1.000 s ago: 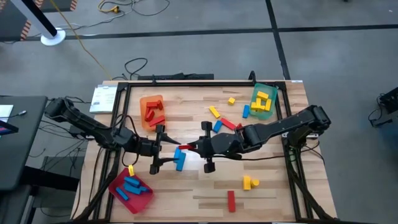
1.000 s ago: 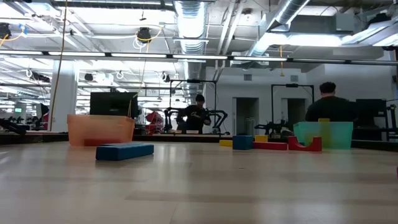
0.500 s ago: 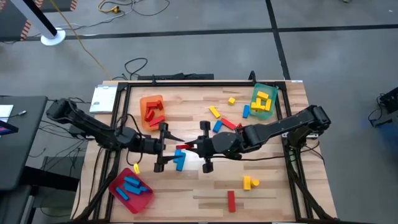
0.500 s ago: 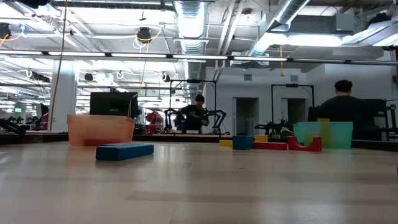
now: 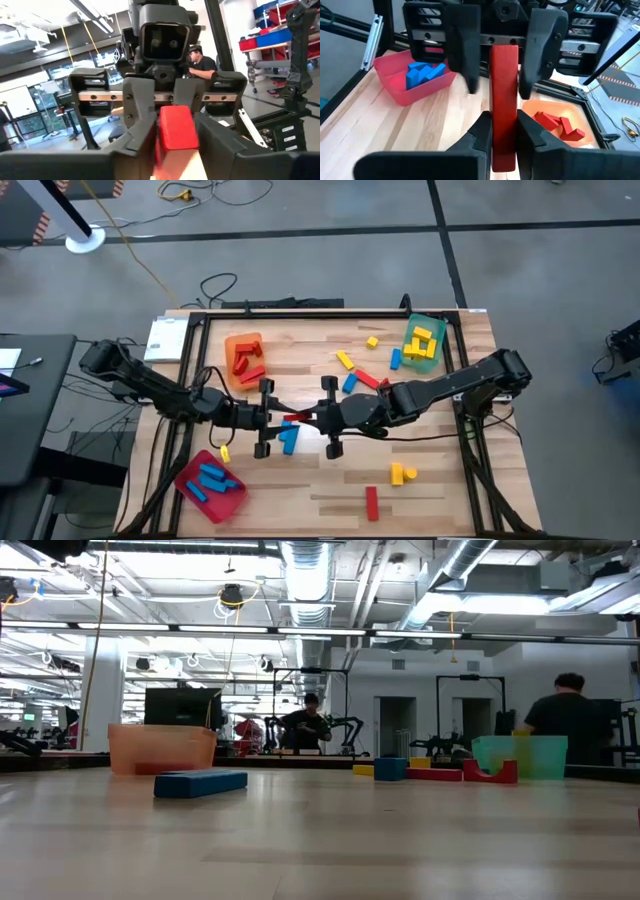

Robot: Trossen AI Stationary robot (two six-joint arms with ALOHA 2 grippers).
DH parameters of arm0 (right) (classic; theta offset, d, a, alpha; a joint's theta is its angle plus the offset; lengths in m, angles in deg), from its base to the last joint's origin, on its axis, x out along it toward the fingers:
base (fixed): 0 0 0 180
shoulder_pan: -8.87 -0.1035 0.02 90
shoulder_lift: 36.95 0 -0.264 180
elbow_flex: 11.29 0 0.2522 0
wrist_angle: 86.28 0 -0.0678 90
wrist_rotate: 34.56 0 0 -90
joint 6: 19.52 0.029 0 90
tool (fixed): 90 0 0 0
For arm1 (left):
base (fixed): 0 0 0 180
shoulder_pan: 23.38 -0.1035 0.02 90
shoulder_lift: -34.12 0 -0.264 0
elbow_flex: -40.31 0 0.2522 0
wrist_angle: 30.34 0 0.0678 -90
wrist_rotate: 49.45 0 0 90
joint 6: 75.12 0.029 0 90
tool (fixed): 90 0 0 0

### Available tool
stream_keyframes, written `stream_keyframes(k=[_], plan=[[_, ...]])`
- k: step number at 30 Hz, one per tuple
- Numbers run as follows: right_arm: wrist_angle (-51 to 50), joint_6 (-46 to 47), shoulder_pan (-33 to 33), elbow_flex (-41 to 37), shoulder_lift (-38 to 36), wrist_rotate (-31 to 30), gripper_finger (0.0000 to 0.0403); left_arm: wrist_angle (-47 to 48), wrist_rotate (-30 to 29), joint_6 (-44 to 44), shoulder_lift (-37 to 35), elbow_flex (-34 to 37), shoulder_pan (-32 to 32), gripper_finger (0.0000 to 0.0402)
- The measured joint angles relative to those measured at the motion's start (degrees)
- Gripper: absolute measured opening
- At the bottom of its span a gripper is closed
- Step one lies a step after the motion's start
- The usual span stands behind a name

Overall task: Sort blocks
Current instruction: Put the red wooden block into the orange bin

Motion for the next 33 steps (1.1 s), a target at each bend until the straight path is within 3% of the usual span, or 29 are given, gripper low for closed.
stream_keyframes(k=[8, 12, 18, 26, 30, 33], plan=[[-0.27, -0.66, -0.02, -0.02, 0.00, -0.02, 0.0062, 0.99, -0.51, 1.95, -0.02, 0.00, -0.01, 0.0063], [-1.18, 0.46, 0.00, -0.02, 0.00, -0.09, 0.0070, 2.17, -0.56, 1.99, -0.07, 0.00, -0.01, 0.0056], [-6.06, 3.65, 0.07, -0.04, -0.02, -1.94, 0.0126, 8.74, -1.66, 2.42, -2.06, -0.04, 0.10, 0.0056], [-22.98, 16.57, 0.11, -0.04, -0.22, -3.50, 0.0225, 33.15, -11.37, -0.08, -13.46, -0.04, 0.16, 0.0056], [-34.38, 27.12, -1.06, -0.04, -0.22, -3.24, 0.0236, 50.08, -18.92, -6.17, -20.50, -0.04, -0.59, 0.0056], [-41.45, 33.58, -3.26, -0.04, -0.22, -3.04, 0.0234, 63.74, -20.59, -13.98, -24.90, -0.04, -3.34, 0.0056]])
